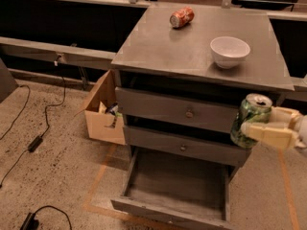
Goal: Place green can into bottom drawer
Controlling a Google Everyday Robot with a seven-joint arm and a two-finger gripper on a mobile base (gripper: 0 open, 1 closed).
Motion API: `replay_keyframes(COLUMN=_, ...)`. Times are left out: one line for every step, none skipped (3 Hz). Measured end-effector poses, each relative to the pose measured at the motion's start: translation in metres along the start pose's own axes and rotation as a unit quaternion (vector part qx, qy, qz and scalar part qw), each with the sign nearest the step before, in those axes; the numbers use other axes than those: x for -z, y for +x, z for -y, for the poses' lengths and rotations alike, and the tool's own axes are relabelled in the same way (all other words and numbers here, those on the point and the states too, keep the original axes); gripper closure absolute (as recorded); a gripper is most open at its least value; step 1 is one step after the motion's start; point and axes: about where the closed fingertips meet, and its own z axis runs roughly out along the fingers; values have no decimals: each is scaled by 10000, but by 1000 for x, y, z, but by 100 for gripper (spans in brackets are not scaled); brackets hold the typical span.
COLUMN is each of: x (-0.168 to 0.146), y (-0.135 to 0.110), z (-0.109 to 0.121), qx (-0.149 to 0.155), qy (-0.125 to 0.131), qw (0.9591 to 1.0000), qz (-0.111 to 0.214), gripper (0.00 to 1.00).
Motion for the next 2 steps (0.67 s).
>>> replay_keyframes(x=-50, y=63, z=-19, qx=300, qy=-279, qw=9990, qz=168, gripper=100)
replay_keyframes(x=-97, y=107, z=-34, qx=728, qy=-375, qw=9961, qz=330, gripper=100)
